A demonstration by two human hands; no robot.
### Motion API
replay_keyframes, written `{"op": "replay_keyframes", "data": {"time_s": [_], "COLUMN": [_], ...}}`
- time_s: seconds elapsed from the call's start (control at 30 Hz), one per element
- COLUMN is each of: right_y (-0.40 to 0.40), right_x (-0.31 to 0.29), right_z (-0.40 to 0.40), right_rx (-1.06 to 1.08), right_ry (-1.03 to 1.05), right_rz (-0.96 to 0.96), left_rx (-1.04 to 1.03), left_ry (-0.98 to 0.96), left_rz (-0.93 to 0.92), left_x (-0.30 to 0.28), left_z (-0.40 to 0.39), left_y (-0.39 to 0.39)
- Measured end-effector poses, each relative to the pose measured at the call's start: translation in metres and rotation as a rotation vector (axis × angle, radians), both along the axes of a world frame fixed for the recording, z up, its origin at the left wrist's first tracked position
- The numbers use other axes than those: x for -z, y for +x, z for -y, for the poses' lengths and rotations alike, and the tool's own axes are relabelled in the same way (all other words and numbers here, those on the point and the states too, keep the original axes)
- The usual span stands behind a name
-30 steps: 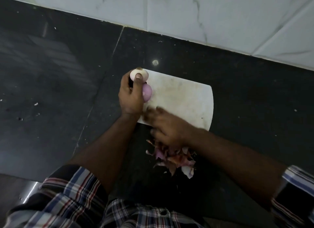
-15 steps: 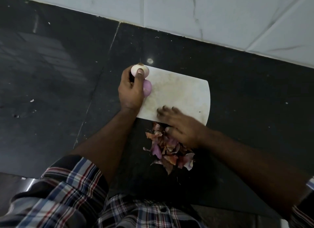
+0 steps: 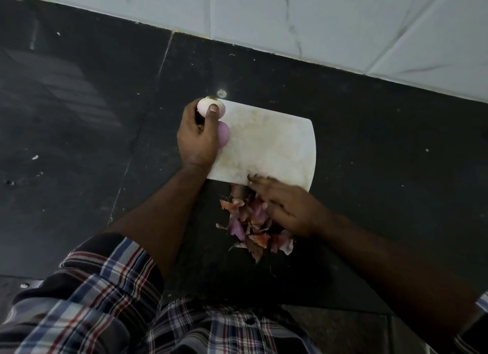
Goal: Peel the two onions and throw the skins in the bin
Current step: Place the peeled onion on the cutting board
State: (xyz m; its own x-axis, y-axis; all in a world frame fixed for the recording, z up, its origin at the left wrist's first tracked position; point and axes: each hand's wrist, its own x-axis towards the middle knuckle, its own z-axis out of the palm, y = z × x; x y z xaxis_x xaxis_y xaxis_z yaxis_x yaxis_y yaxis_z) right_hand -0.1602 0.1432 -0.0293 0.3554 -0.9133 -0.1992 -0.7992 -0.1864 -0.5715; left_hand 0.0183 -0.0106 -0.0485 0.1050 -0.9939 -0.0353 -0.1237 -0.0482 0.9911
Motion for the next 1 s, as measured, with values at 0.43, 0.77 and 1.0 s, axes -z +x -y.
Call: {"op": "replay_keyframes", "data": {"time_s": [0.43,0.77,1.0], "right_y": [0.021,0.049,0.004], "right_x": [0.001,0.011,0.0], "right_z": [0.008,0.018,-0.016], "right_rx": [0.023,-0.156,0.516], "right_ry": [-0.031,-0.015,-0.025], "right_rz": [-0.066,-0.119,-0.092], "left_rx": [0.053,0.217,0.466], "left_ry": [-0.014,-0.12,-0.258], "left_rz": [0.087,0.305,0.699], "left_x": [0.005,0.012,0.01], "left_z": [0.0,0.002,0.002], "left_y": [-0.002,-0.006,-0.007]}}
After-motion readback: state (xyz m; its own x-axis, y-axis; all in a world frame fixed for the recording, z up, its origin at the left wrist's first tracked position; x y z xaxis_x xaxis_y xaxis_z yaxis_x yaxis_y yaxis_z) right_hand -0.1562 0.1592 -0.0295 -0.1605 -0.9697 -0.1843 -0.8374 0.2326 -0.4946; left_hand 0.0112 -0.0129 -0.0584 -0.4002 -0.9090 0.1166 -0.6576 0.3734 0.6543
